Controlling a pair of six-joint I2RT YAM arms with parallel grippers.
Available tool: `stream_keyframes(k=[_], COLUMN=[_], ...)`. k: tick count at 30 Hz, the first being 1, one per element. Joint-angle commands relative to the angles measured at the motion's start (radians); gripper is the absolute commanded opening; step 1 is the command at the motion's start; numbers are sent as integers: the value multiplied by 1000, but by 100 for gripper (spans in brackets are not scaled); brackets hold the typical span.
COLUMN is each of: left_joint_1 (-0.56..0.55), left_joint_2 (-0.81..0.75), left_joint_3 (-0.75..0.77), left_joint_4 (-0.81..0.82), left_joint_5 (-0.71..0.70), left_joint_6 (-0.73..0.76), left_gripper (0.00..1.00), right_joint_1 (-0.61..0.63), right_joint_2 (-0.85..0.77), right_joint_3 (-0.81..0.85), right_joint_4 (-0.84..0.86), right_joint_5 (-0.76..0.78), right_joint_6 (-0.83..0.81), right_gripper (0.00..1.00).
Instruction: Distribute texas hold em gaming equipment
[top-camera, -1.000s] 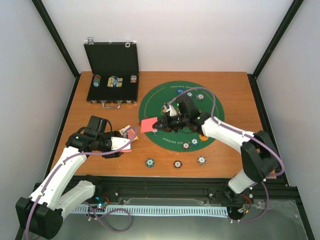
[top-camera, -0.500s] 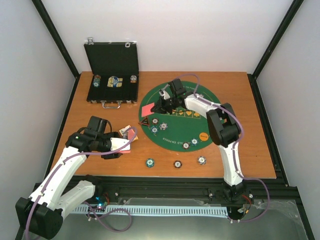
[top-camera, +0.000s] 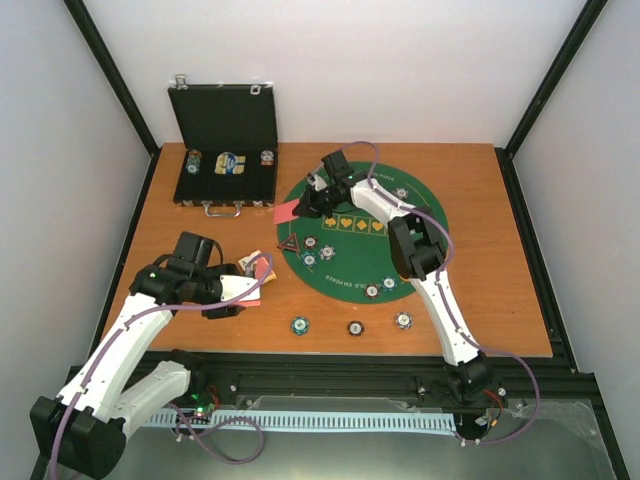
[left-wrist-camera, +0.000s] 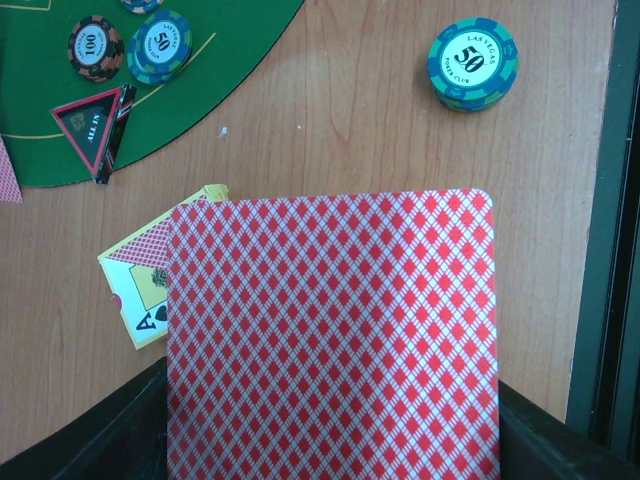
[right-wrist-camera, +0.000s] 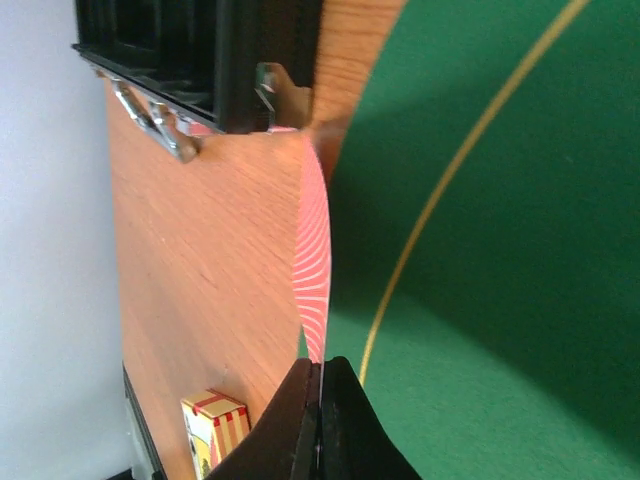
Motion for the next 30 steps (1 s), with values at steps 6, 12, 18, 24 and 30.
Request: stream_keyframes(k=[6, 12, 18, 24, 30], left_joint_1=[-7, -7, -7, -7, -7], left_joint_2=[-31, -32, -29, -16, 4], left_joint_3=[50, 50, 58, 57, 70], left_joint_4=[-20, -24, -23, -5, 9], left_joint_5=[24, 25, 30, 32, 39], left_joint_6=[-10, -17, -30, -45, -61], left_gripper=[46, 46, 46, 42, 40], right_joint_1=[-11, -13, -12, 33, 174], right_joint_2=[15, -34, -210, -543, -825], right_joint_3=[40, 44, -85, -497, -940], right_joint_4=[-166, -213, -204, 54, 332], right_joint_5=[106, 182, 247, 202, 148], right_joint_6=[-87, -131, -154, -73, 55], right_gripper=[26, 58, 65, 74, 79])
